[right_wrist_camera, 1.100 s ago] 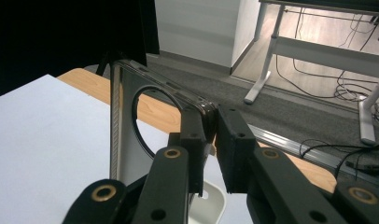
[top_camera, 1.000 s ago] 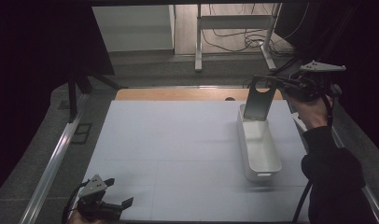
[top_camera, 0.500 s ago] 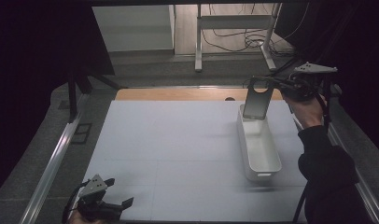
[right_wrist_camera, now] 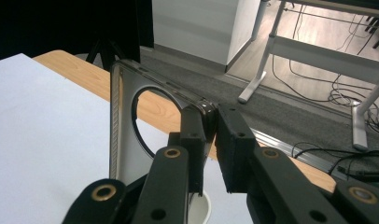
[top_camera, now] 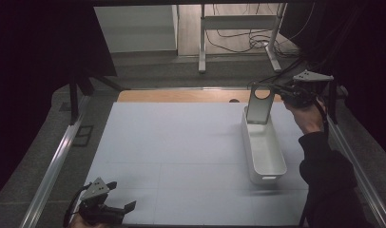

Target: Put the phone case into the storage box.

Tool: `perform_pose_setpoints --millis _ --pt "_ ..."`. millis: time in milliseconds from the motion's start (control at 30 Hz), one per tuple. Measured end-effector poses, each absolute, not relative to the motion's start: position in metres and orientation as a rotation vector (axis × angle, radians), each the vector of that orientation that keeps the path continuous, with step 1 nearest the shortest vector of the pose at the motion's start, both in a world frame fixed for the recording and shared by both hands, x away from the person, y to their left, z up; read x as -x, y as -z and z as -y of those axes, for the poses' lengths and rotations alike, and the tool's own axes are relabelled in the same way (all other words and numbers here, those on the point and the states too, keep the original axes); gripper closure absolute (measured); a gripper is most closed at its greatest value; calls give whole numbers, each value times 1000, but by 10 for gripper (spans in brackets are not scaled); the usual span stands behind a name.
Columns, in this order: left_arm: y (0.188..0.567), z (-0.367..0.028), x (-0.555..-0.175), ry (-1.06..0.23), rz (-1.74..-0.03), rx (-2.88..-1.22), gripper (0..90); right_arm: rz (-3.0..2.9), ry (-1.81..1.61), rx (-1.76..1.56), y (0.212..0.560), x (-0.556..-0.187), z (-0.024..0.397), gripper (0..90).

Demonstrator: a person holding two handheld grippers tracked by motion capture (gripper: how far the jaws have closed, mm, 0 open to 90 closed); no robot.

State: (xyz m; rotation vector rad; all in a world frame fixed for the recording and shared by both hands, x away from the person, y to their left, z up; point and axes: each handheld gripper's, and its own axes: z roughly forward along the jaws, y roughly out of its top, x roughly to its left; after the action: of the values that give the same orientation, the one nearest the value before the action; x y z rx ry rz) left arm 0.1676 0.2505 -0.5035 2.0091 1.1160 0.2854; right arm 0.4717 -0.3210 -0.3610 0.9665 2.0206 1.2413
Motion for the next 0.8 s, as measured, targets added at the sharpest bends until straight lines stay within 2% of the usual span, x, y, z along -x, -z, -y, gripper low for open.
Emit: perform_pose_setpoints --millis 800 --pt "504 -250 -168 -278 -1119 -2012 0 -2023 -1200 -932 389 -482 317 812"
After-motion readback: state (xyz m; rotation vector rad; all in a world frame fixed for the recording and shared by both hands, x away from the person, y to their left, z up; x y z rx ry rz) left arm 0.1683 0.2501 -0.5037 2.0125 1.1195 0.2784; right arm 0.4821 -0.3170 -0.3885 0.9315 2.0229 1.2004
